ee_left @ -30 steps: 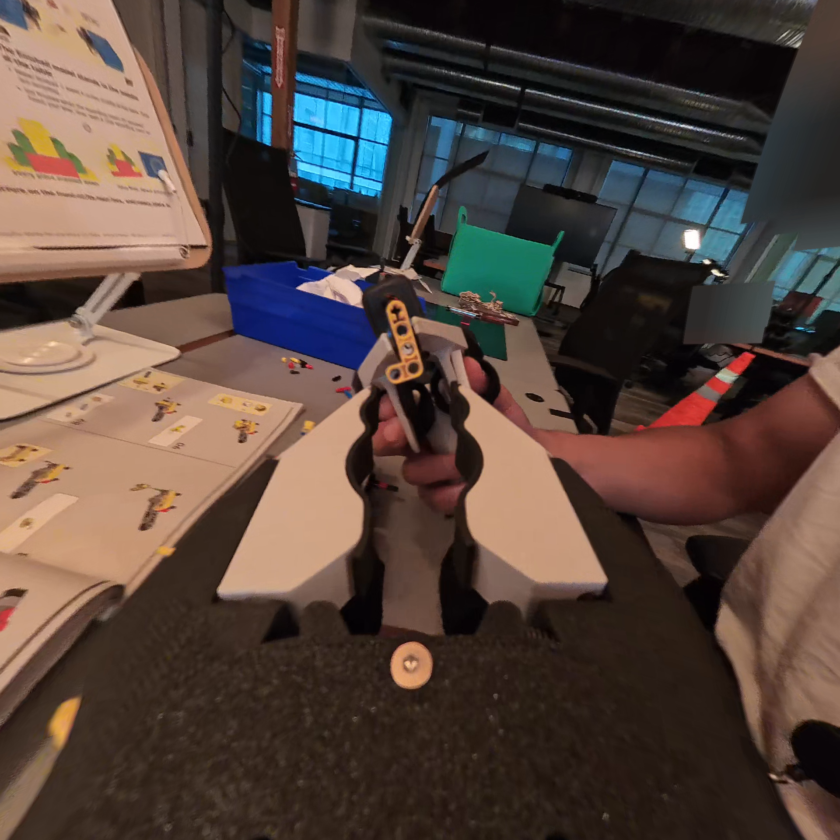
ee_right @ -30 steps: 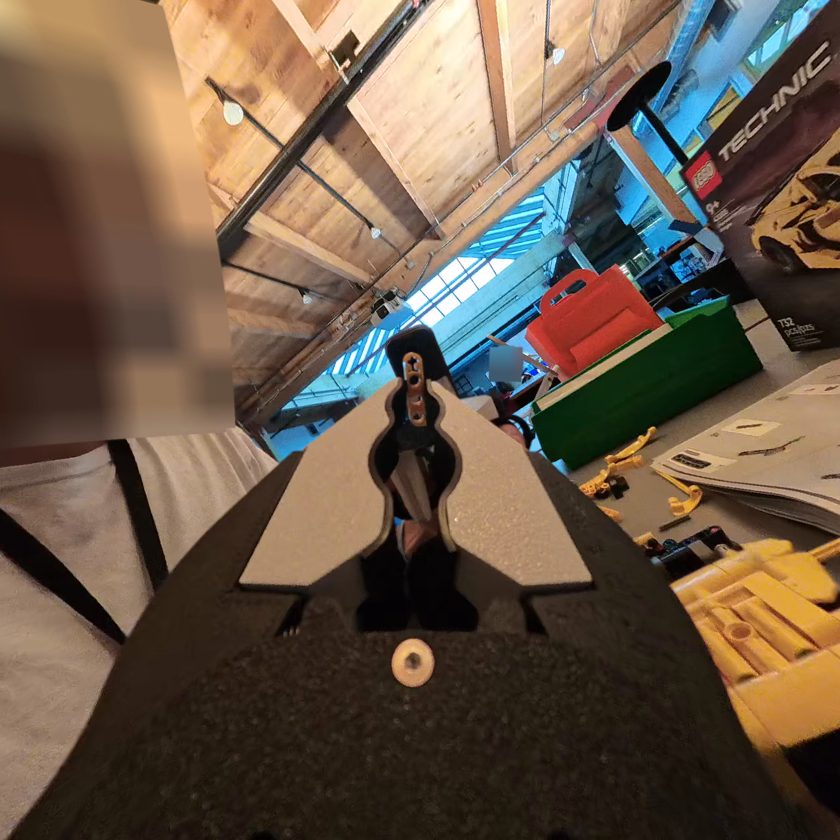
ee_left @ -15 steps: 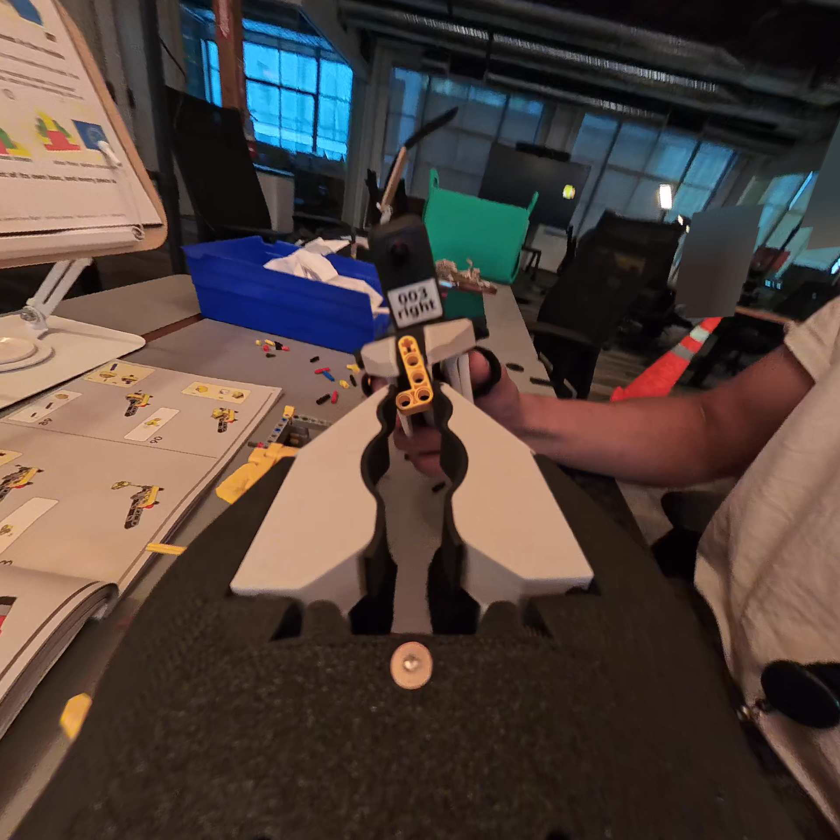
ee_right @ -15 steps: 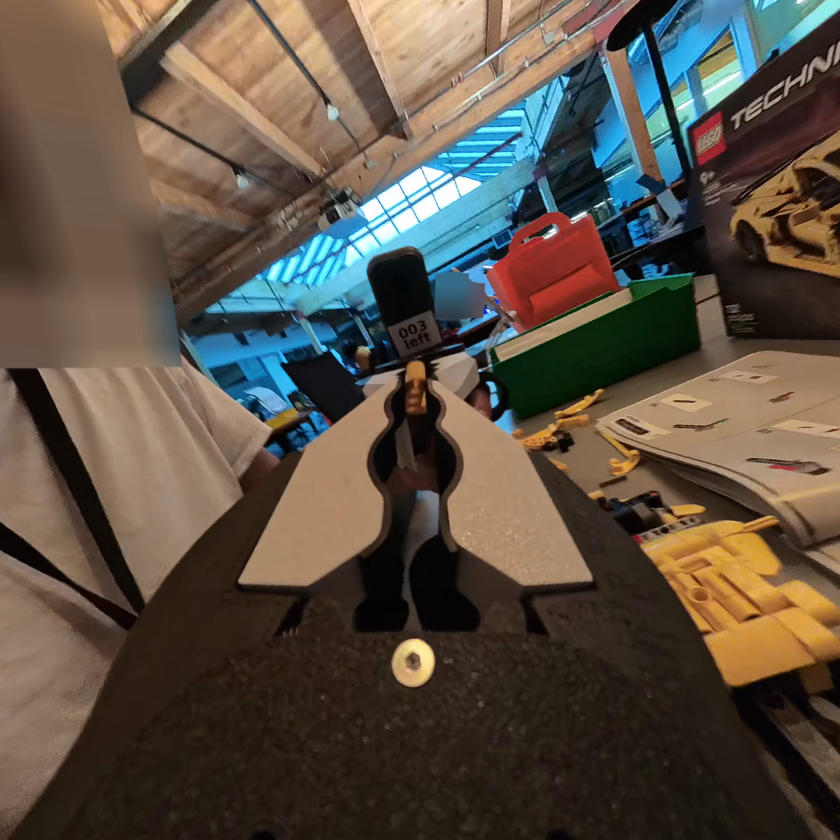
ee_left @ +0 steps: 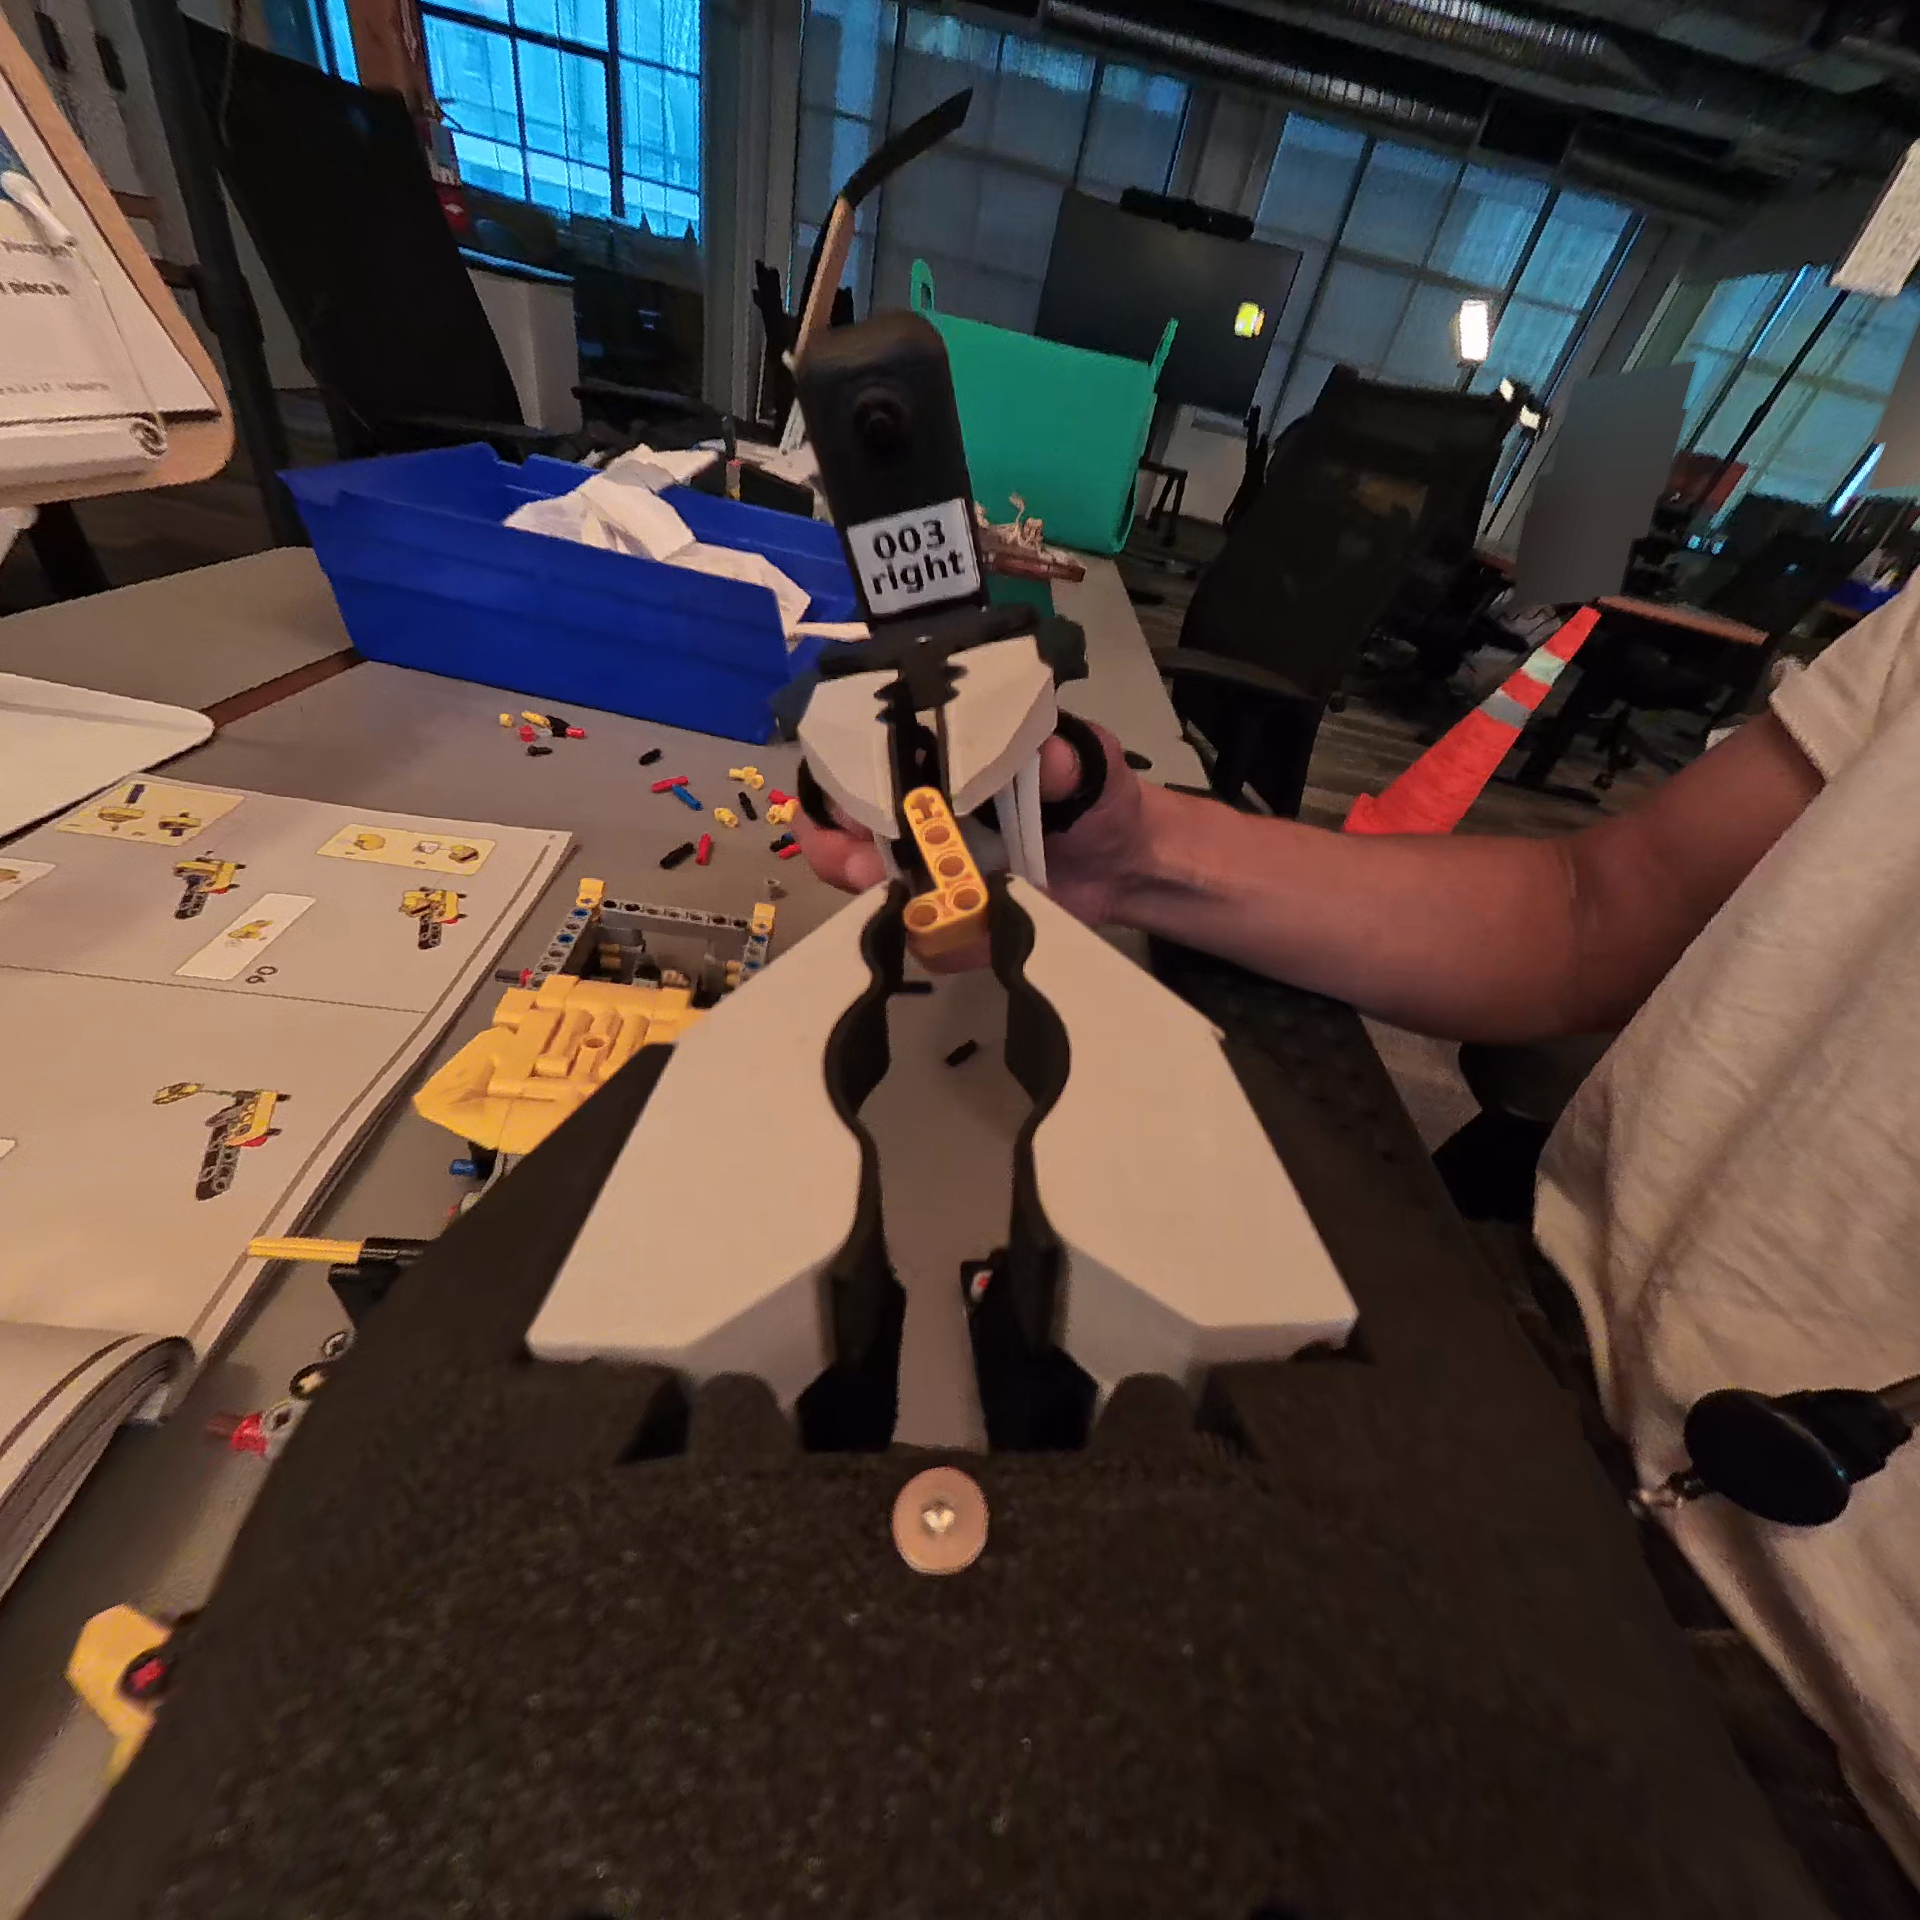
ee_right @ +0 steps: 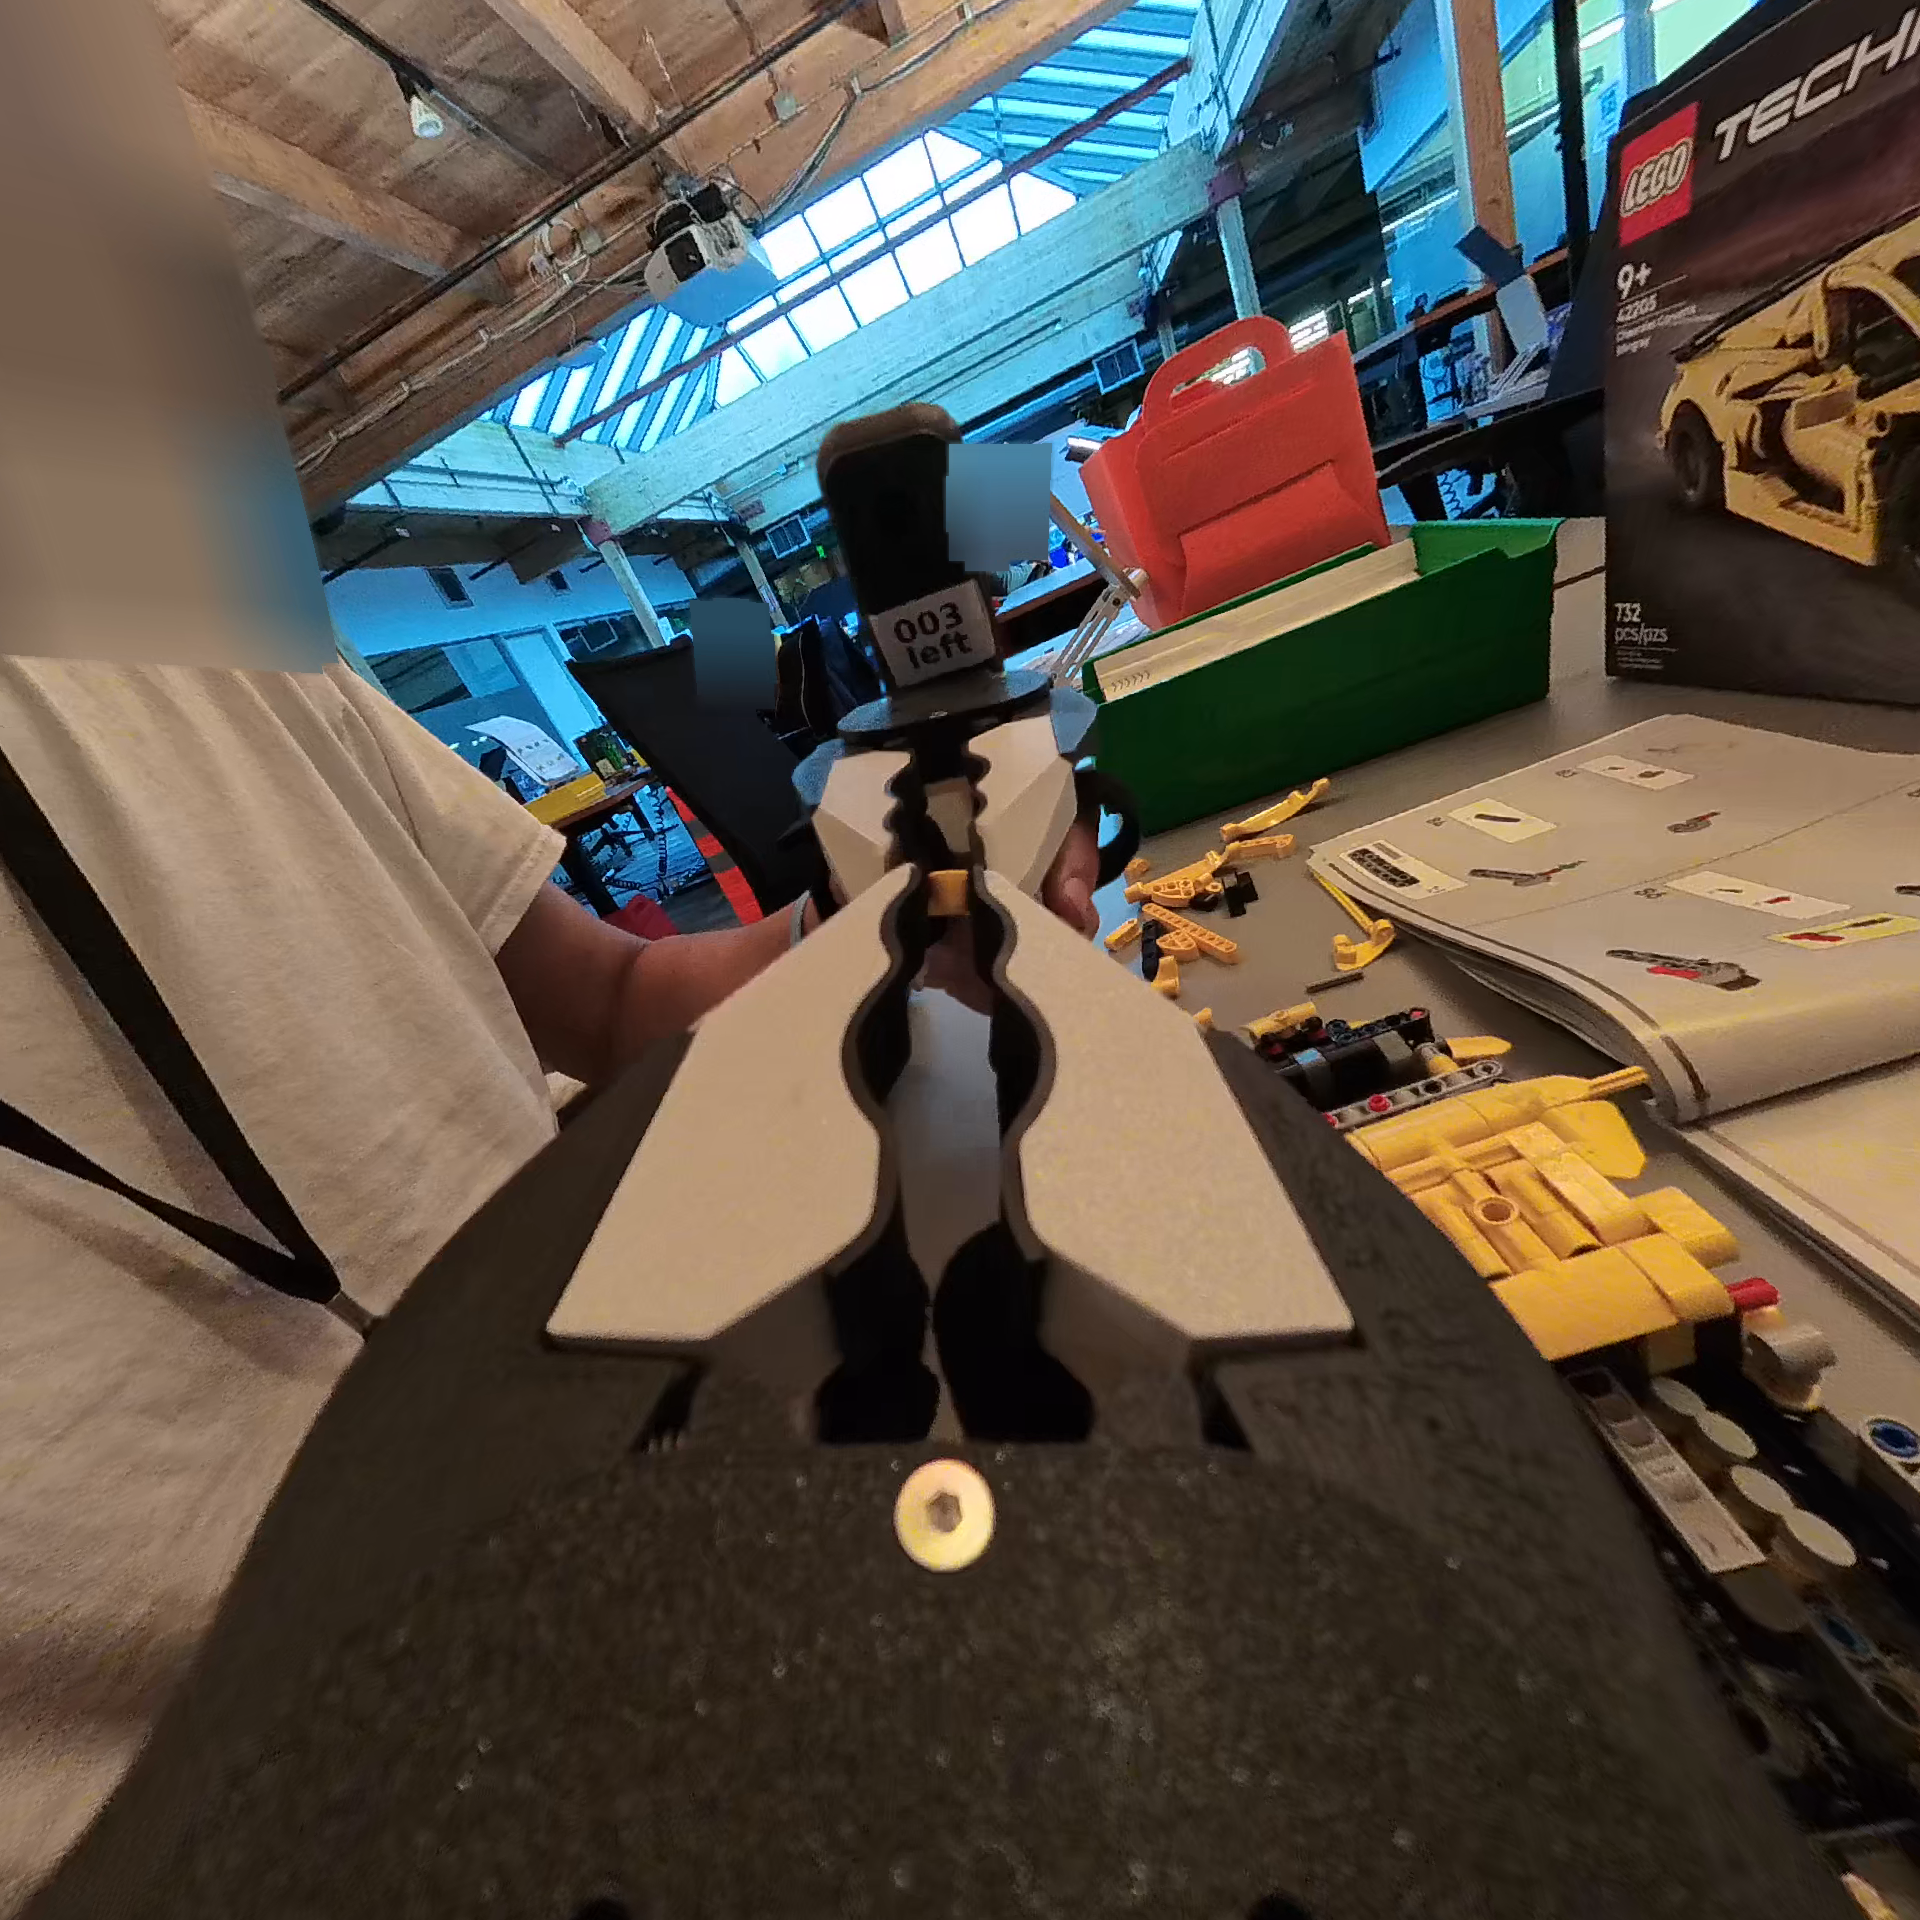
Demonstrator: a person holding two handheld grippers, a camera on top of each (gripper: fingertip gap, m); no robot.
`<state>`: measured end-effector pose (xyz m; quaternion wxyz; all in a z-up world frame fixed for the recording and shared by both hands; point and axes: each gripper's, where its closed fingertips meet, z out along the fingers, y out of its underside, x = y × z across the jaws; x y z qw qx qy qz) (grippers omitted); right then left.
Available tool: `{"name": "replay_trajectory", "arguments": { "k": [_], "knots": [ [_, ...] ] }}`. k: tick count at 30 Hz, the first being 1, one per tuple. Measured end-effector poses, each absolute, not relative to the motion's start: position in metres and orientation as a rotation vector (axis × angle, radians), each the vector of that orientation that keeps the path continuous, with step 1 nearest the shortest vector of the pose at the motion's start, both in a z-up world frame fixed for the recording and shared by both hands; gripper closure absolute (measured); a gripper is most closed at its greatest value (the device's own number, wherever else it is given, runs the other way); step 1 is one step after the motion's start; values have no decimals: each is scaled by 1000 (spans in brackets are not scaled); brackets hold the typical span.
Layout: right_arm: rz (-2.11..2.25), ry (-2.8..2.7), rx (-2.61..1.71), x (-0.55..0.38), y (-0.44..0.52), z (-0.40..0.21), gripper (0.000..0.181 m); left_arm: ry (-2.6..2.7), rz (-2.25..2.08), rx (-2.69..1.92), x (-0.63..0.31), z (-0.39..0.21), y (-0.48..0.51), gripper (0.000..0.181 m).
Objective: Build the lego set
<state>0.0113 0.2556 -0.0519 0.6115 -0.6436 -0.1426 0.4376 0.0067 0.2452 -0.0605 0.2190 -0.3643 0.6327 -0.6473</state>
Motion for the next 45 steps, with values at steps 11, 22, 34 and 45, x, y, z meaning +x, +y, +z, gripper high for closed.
{"name": "replay_trajectory", "arguments": {
  "k": [11, 22, 34, 45],
  "knots": [
    [1232, -123, -1234, 12, 269, -32, 176, 1326, -2058, -1068, 11, -17, 267, 163],
    [1131, -166, -1267, 10, 266, -30, 175, 1371, -1987, -1040, 12, -22, 262, 164],
    [1093, -175, -1295, 10, 265, -30, 175, 1424, -1994, -1040, 11, -28, 257, 167],
    [959, -222, -1371, 17, 259, -32, 176, 1463, -1944, -1033, 12, -33, 257, 166]
  ]
}}
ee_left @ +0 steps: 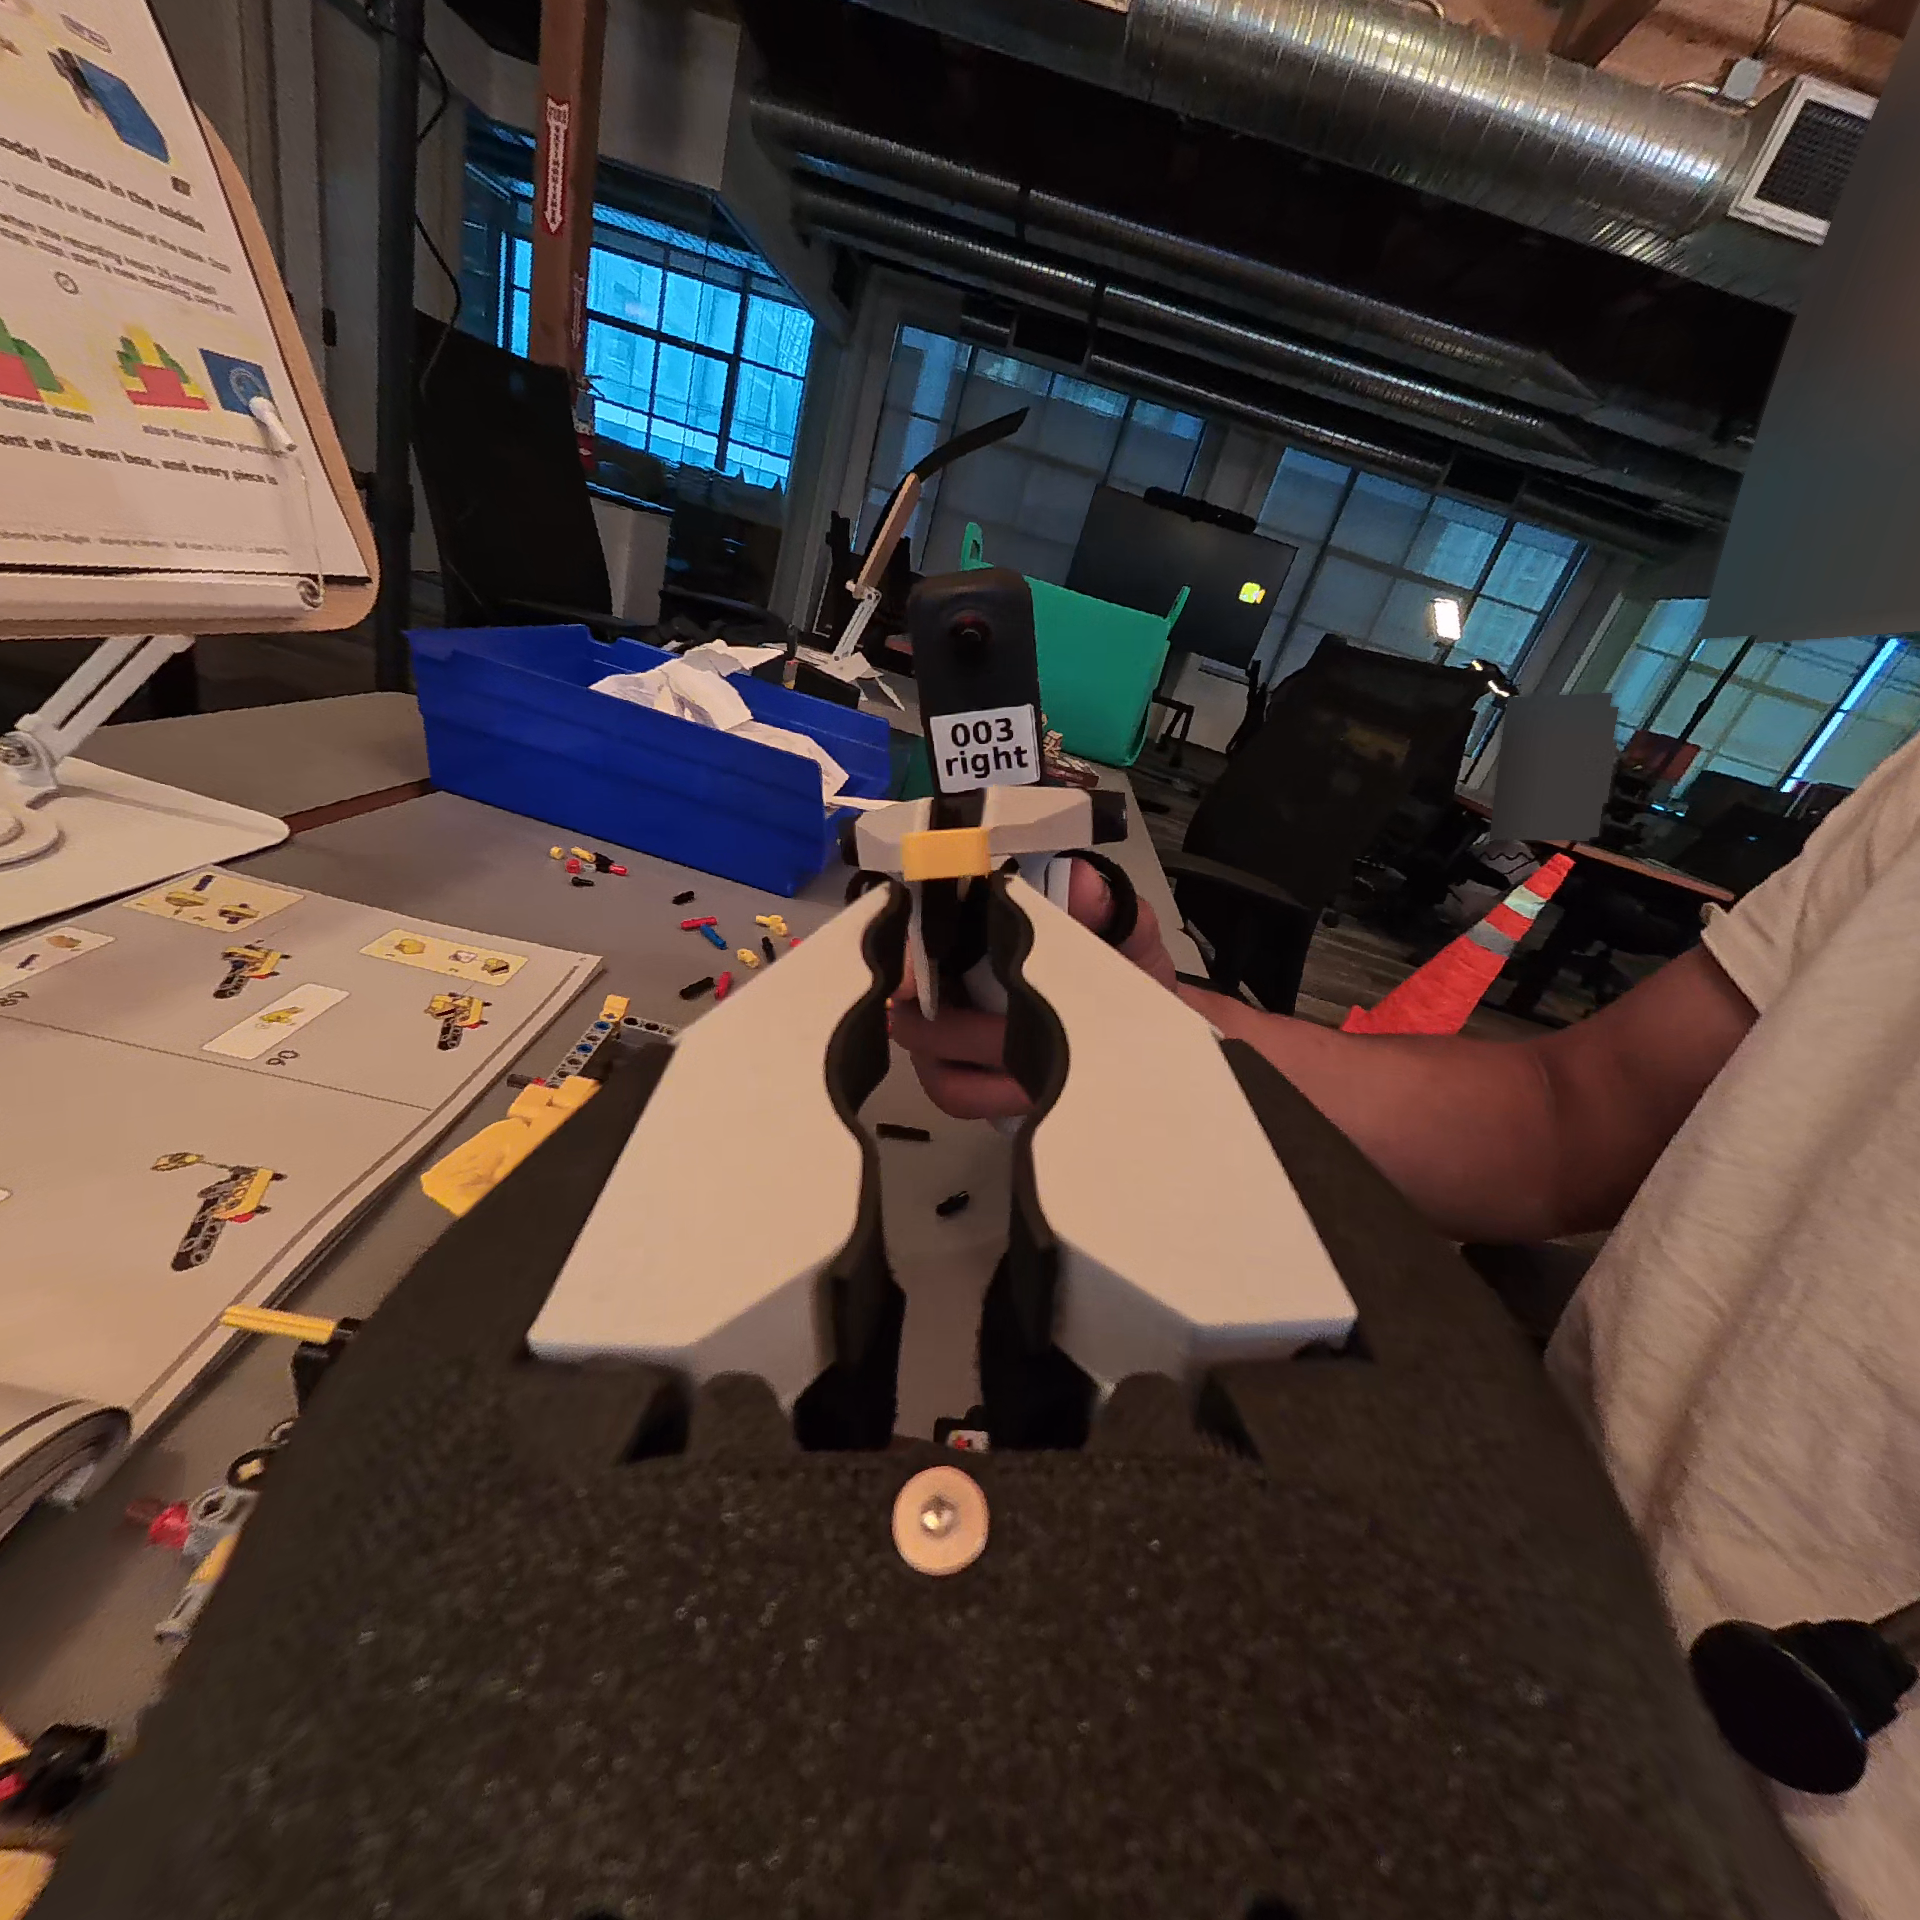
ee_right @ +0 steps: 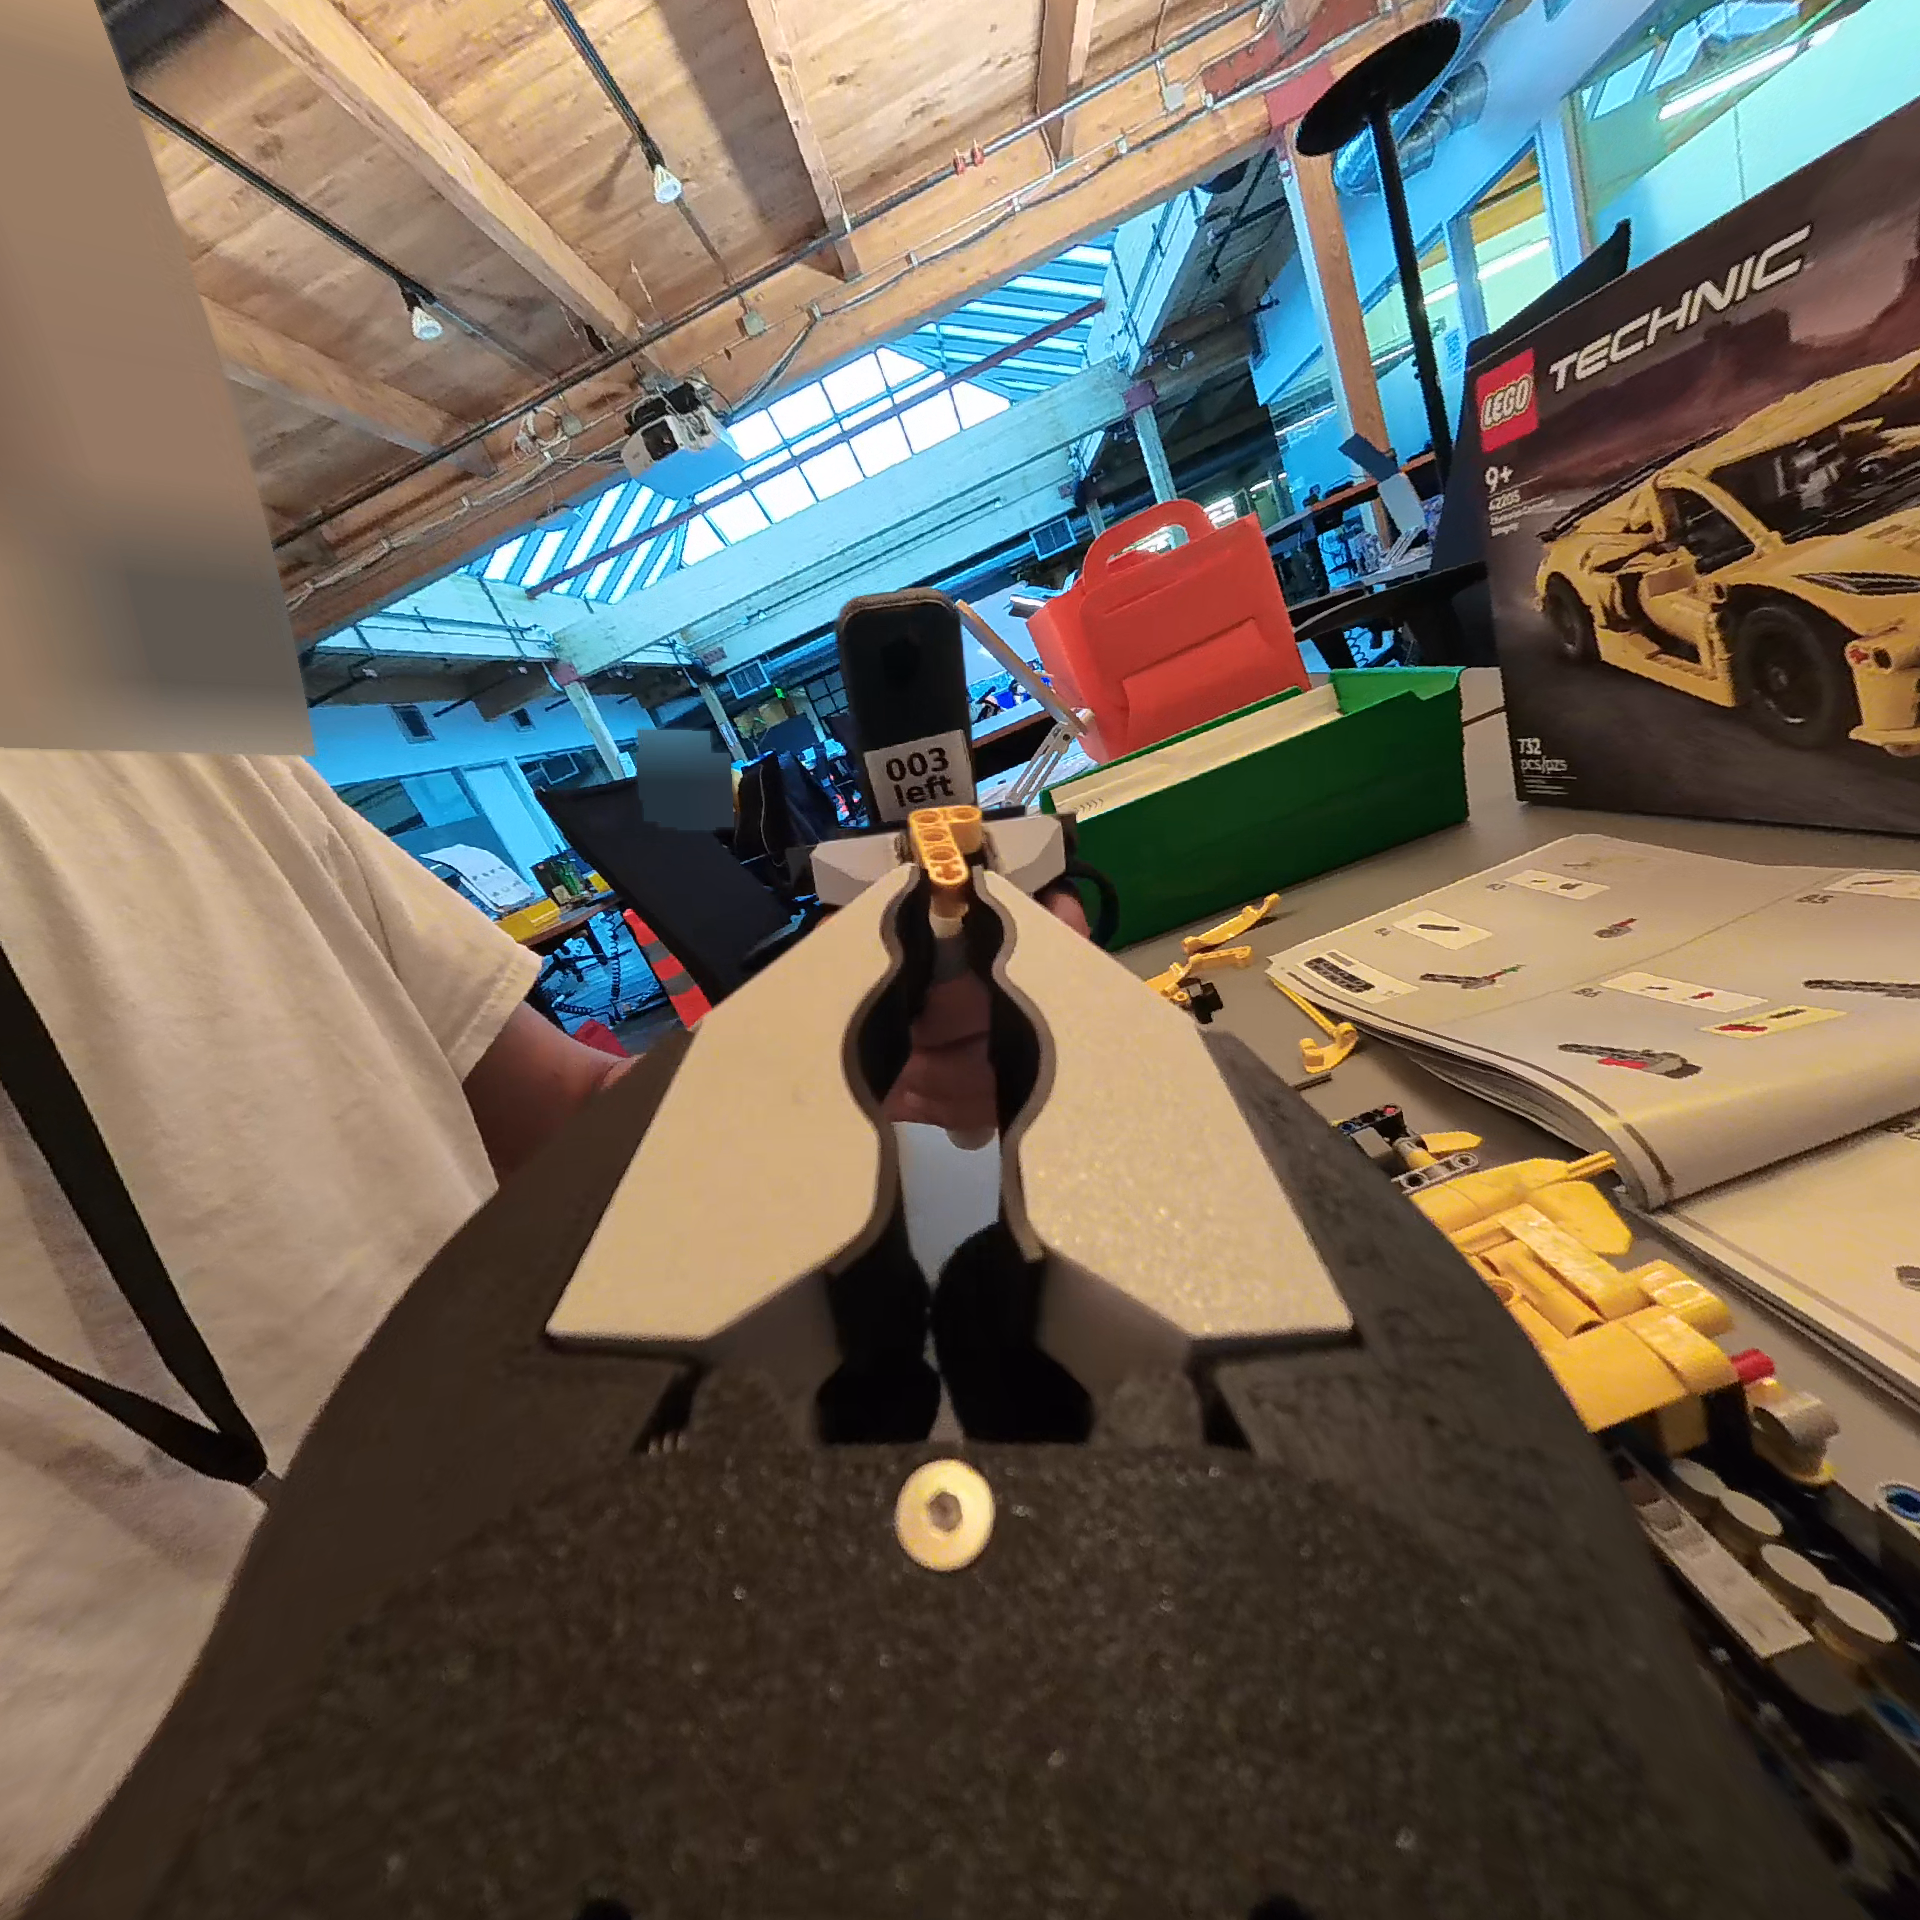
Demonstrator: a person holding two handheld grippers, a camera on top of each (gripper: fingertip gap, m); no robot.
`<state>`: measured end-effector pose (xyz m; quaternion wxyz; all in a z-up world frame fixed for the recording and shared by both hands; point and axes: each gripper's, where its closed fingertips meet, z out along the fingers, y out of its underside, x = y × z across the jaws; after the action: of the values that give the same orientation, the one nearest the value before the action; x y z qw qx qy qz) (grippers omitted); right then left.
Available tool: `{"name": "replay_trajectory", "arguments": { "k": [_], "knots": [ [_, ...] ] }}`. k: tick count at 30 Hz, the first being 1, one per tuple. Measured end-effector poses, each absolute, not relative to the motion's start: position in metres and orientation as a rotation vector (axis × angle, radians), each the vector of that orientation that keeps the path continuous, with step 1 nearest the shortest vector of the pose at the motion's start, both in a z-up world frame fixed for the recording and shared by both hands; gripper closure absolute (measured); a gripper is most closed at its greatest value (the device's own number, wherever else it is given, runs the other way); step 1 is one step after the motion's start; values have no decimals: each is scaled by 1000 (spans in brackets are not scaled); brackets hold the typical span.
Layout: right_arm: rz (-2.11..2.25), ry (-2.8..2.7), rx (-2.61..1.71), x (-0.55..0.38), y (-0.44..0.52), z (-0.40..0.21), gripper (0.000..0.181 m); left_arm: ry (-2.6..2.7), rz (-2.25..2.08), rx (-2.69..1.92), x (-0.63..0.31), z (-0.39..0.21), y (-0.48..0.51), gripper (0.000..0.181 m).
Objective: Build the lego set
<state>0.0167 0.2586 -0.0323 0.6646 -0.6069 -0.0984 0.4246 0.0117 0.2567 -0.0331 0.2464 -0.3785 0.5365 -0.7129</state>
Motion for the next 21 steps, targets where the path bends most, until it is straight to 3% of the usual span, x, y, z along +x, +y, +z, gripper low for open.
{"name": "replay_trajectory", "arguments": {
  "k": [11, 21],
  "knots": [
    [1007, -215, -1376, 13, 260, -35, 175, 1511, -1872, -974, 11, -37, 246, 181],
    [958, -212, -1391, 22, 258, -33, 176, 1453, -1918, -1044, 13, -34, 261, 160]
  ]
}}
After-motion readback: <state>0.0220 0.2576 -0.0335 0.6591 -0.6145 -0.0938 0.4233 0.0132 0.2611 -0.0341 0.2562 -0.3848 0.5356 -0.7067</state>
